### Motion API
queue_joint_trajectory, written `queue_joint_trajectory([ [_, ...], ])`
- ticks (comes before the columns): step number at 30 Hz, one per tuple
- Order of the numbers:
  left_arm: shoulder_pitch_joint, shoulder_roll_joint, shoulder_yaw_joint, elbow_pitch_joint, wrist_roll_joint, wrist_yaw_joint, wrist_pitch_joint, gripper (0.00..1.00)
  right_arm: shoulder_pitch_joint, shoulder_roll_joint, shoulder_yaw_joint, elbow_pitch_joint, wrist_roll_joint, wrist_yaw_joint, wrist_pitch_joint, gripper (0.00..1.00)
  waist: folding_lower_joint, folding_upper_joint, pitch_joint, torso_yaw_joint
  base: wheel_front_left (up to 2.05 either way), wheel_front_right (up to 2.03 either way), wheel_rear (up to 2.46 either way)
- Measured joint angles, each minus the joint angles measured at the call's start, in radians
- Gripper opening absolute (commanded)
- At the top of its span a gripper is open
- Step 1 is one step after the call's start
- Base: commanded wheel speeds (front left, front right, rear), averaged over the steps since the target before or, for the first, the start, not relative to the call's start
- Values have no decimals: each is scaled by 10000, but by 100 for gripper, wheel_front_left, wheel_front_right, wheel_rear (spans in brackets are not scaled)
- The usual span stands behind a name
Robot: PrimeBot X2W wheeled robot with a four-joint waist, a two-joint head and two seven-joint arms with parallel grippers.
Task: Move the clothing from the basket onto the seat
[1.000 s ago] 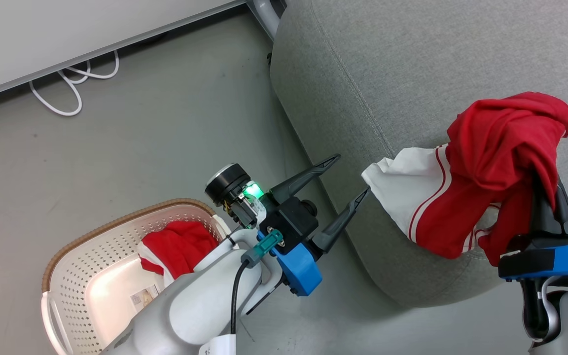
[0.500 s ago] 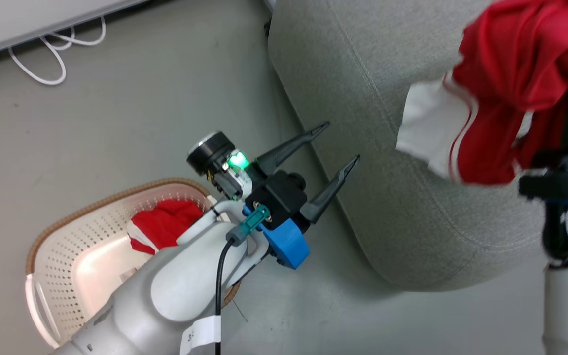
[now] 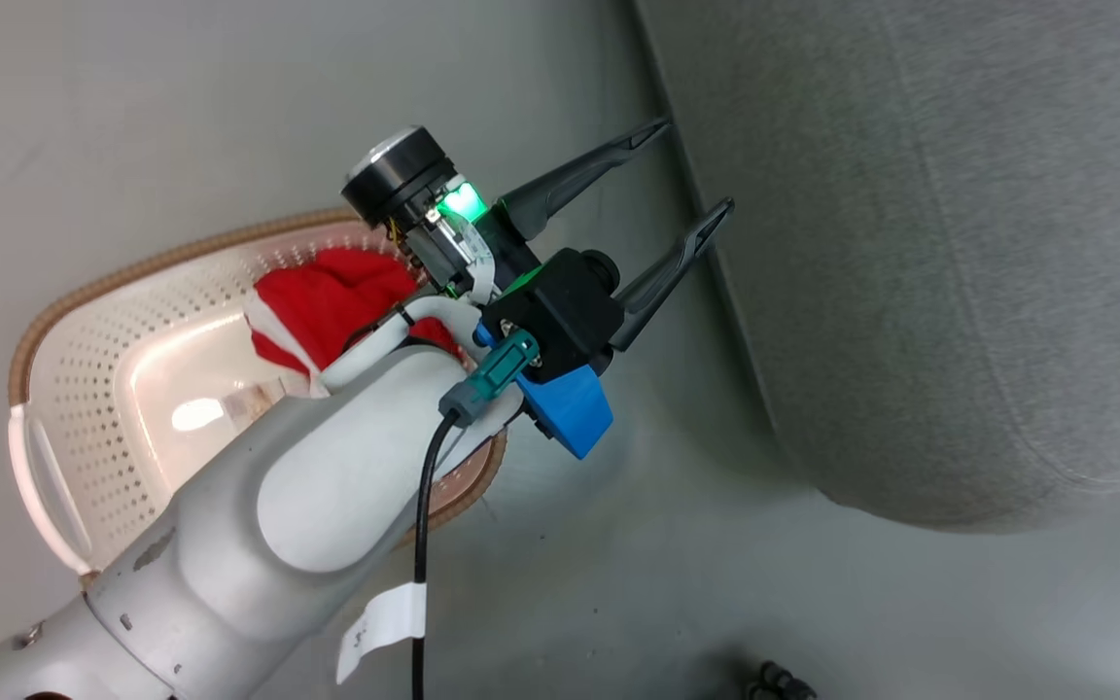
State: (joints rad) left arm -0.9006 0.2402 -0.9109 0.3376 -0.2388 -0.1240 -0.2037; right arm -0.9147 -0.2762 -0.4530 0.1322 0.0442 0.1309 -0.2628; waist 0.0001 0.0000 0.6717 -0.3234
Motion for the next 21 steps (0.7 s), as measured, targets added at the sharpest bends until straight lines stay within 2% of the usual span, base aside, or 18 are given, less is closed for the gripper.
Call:
queue_joint_trajectory([
  [4,-188,82,-6,-178,63,8,61,100,-453,-426,-180,1185,-169,0,2,0,1,0,597,277,0,0,0],
  [8,-271,153,-67,-265,125,13,96,100,-599,-556,-502,2437,-431,0,4,0,1,0,1013,552,0,0,0],
  [11,-277,165,-88,-291,127,56,96,100,-541,-487,-681,3296,-644,0,2,0,1,0,1200,698,0,0,0],
  [15,-276,263,-92,-305,102,88,84,100,-177,-58,-894,4316,-736,0,4,0,1,0,1269,712,0,0,0],
  [18,-275,297,-94,-307,82,130,69,100,-52,31,-947,4742,-742,-2,2,0,0,0,1293,687,0,0,0],
  [19,-273,332,-92,-305,61,136,69,100,-10,84,-976,4786,-708,-2,2,21,1,0,1290,675,0,0,0],
  [20,-270,372,-92,-301,46,161,69,100,34,142,-980,4780,-698,0,2,79,0,-1,1280,664,0,0,0],
  [21,-261,395,-92,-286,25,167,65,100,81,198,-972,4765,-690,-2,2,100,1,0,1259,655,0,0,0],
])
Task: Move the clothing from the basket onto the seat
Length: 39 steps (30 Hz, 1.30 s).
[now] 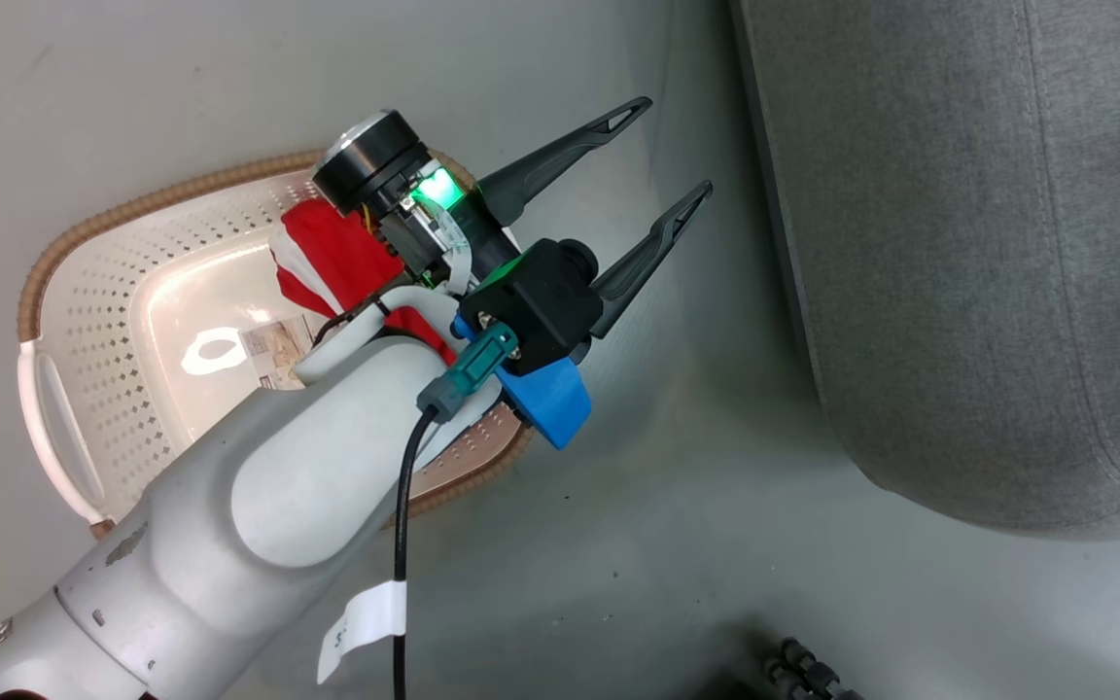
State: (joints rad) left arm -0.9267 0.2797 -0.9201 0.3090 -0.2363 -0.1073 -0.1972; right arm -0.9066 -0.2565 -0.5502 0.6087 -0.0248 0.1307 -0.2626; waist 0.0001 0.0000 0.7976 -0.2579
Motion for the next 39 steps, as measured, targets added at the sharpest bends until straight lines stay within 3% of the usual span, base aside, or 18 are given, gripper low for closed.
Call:
queue_joint_trajectory([
  [8,307,-98,44,253,-257,142,-313,100,1448,391,520,-1095,226,0,-2,100,-1,0,-621,-30,0,0,0],
  [17,1322,-487,784,700,-938,527,-629,100,3731,794,1503,-3083,591,0,0,100,-2,0,-2160,110,0,0,0],
  [25,2820,-568,2573,44,-984,809,-644,100,5148,1350,2838,-4270,769,0,0,100,-2,1,-3766,463,0,0,0],
  [39,5508,-1237,5628,-550,-257,575,-648,100,6585,1735,4312,-5101,1066,0,0,100,-3,0,-5814,1663,0,0,0],
])
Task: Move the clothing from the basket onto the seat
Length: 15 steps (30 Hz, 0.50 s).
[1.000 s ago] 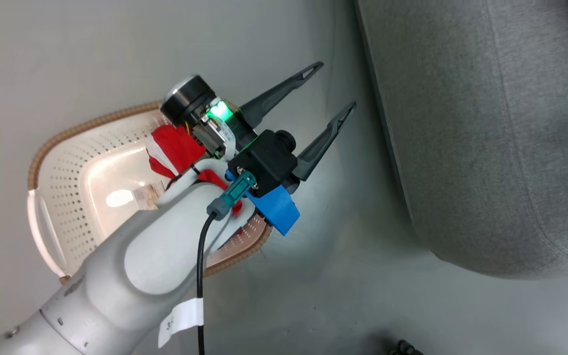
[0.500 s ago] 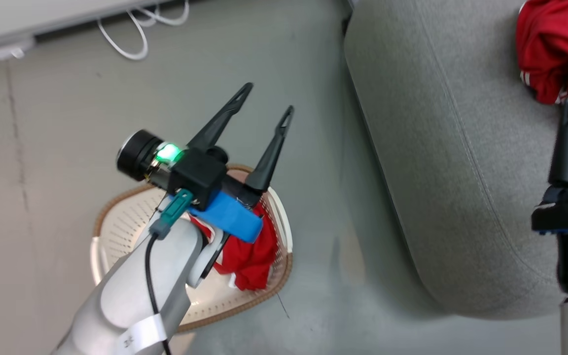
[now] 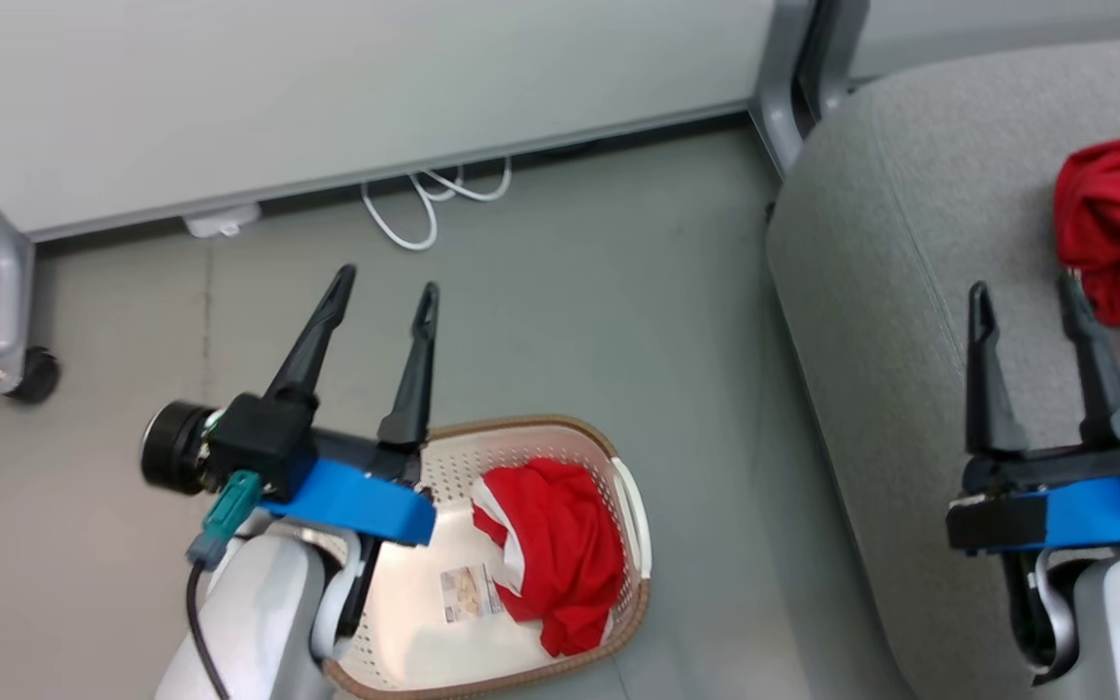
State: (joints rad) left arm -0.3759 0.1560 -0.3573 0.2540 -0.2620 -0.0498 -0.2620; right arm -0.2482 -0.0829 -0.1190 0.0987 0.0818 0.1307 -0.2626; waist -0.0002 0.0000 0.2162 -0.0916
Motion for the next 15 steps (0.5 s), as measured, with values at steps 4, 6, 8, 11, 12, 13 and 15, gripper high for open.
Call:
queue_joint_trajectory([
  [4,634,-205,846,-196,247,-111,-8,100,272,96,343,75,121,0,0,100,0,0,-428,302,0,0,0],
  [6,976,-320,1174,-228,360,-203,-8,100,440,142,428,132,245,0,0,100,-1,0,-628,430,0,0,0],
  [8,1290,-437,1448,-232,462,-295,-10,100,642,159,472,226,251,0,0,100,-1,0,-815,557,0,0,0],
  [11,1700,-621,1810,-242,593,-393,-10,100,936,205,506,272,251,0,0,100,0,0,-1091,729,0,0,0],
  [12,1821,-656,1902,-245,640,-437,-10,100,1019,215,500,303,267,0,0,100,0,0,-1171,781,0,0,0],
  [13,1941,-683,1969,-238,704,-485,-10,100,1123,228,474,339,272,0,0,100,0,0,-1253,831,0,0,0],
  [15,2152,-746,2102,-203,817,-550,-8,100,1316,245,462,405,274,0,0,100,0,0,-1415,919,0,0,0],
])
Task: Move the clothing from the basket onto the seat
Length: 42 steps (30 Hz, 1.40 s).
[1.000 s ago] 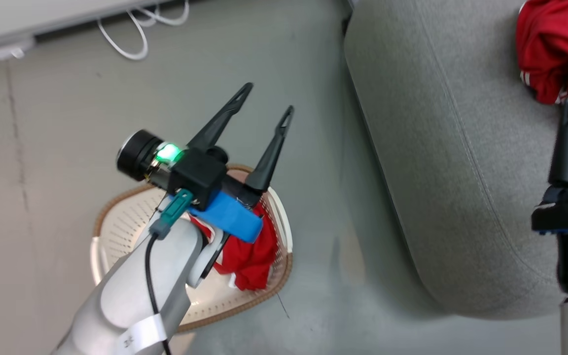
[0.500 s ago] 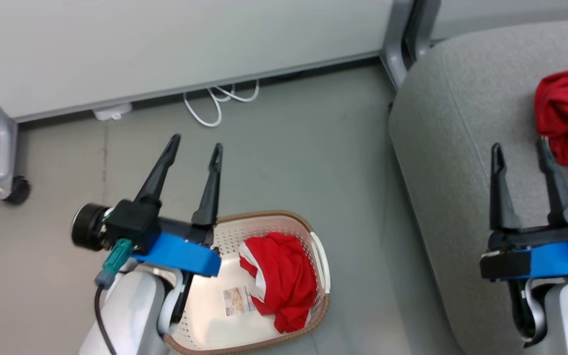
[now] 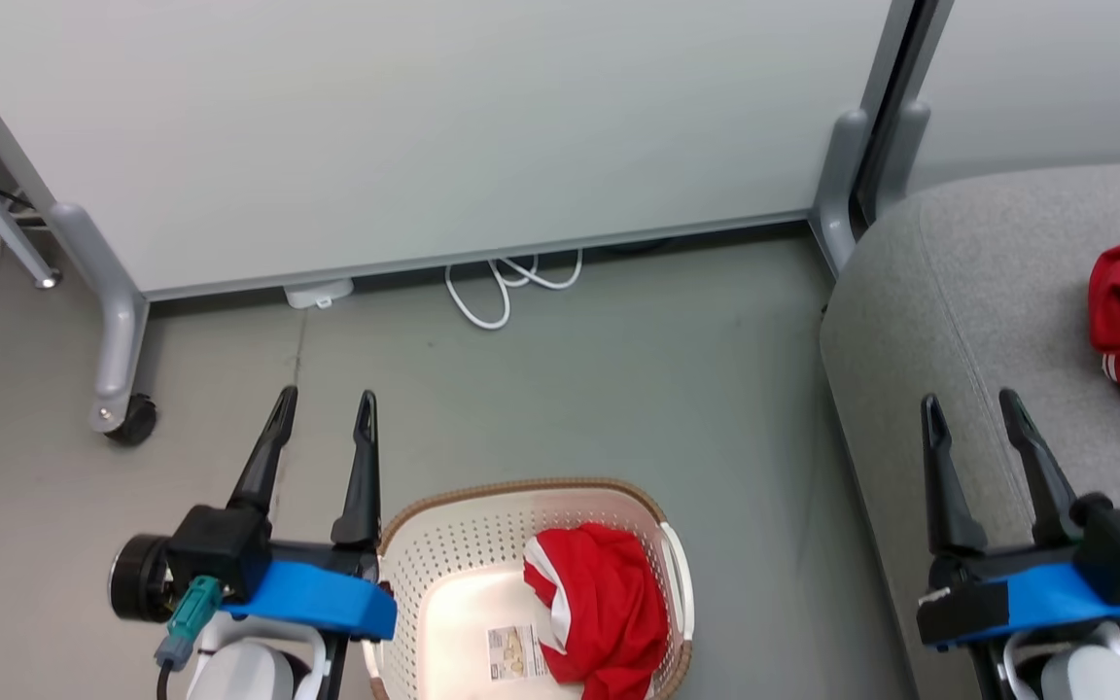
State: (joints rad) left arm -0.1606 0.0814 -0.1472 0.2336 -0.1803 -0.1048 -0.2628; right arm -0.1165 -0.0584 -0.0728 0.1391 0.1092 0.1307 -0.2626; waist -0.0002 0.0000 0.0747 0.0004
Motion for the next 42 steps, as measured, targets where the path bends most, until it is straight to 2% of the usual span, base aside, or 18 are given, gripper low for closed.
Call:
queue_joint_trajectory([
  [9,693,-209,500,180,265,-119,-2,100,753,52,-226,376,71,0,0,100,0,0,-567,235,0,0,0],
  [18,914,-268,984,238,426,-167,-2,100,895,65,-128,569,257,0,0,100,1,0,-557,263,0,0,0],
  [27,892,-299,1007,215,537,-194,-2,100,872,67,-81,581,272,0,0,100,2,0,-419,291,0,0,0],
  [37,-67,-303,299,1041,395,-242,0,100,445,73,190,401,316,0,0,100,3,0,76,35,0,0,0],
  [42,-1247,-176,-612,2036,255,-244,-2,100,-15,75,322,140,301,0,0,100,3,0,742,-354,0,0,0],
])
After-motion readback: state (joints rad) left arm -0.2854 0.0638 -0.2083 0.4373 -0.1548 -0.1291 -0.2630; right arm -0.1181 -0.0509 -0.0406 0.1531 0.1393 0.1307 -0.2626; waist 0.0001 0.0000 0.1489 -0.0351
